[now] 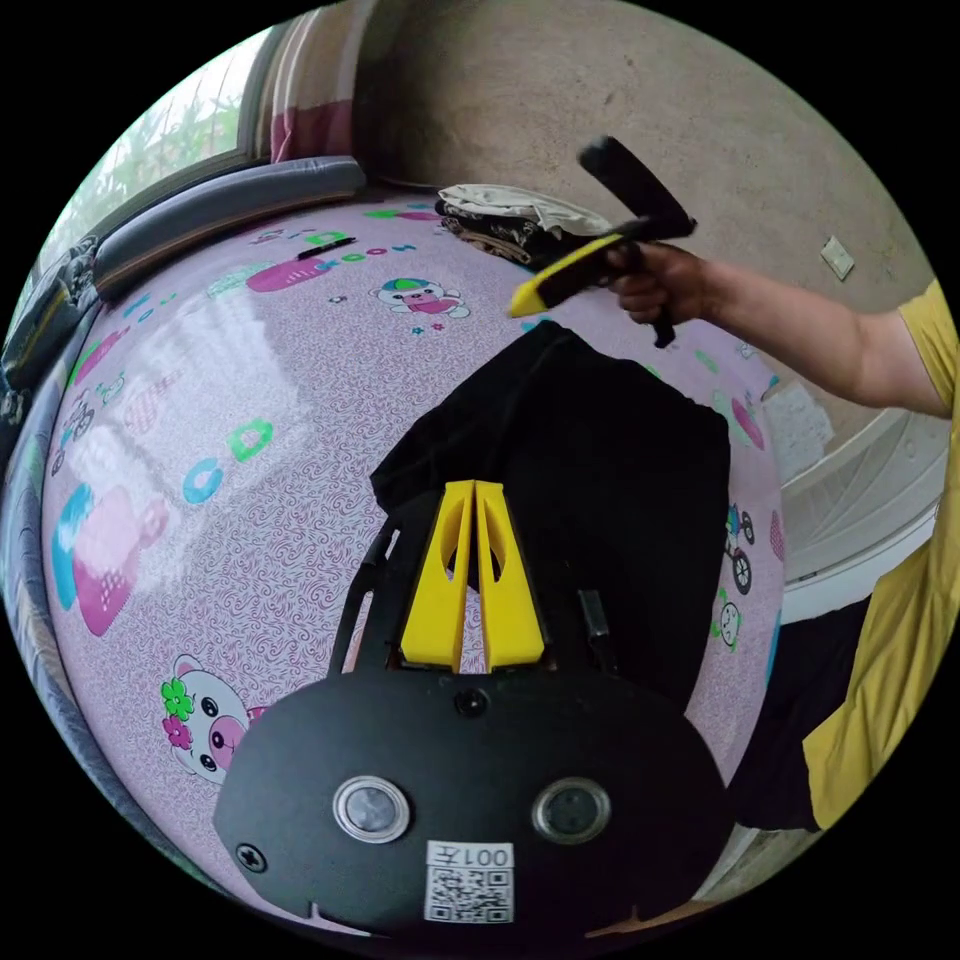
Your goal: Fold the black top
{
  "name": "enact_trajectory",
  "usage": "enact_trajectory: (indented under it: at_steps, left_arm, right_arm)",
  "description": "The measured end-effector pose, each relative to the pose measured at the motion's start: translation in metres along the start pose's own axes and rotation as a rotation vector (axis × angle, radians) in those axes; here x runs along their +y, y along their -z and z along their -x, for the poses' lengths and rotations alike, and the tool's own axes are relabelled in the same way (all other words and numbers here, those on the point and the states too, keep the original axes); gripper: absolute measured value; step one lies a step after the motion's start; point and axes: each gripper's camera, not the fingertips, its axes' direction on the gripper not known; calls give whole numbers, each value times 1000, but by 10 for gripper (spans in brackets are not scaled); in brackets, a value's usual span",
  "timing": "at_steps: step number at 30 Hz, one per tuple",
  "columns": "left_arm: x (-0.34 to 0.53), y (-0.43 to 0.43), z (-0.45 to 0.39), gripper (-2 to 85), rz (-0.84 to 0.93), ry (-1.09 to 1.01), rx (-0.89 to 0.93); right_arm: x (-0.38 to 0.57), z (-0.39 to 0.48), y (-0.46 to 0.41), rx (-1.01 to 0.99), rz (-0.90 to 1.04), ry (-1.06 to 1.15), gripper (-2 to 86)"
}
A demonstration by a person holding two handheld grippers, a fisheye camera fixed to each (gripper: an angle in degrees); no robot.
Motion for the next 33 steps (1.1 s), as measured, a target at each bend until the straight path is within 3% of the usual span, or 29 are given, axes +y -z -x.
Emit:
enact_trajectory:
  at_steps: [5,13,21,28,33]
  left_arm:
    - [-3,-18,16,-15,-7,16,-8]
    - [-10,-55,40,-15,45,105,-4]
    - [14,-48,72,-14,-69,364,186]
    - [100,-19,54,0,1,577,288]
    - [164,-12,34,24,-67,831,404]
  right_arm:
    - [67,-37,27,117,-24,-166,1]
    - [75,-45,-15,161,4,-144,-1]
    - [133,-59,35,6,-107,-259,1]
    - [240,-61,45,-208,-99,-427,18]
    - [314,-48,31,-338,-157,-604,55]
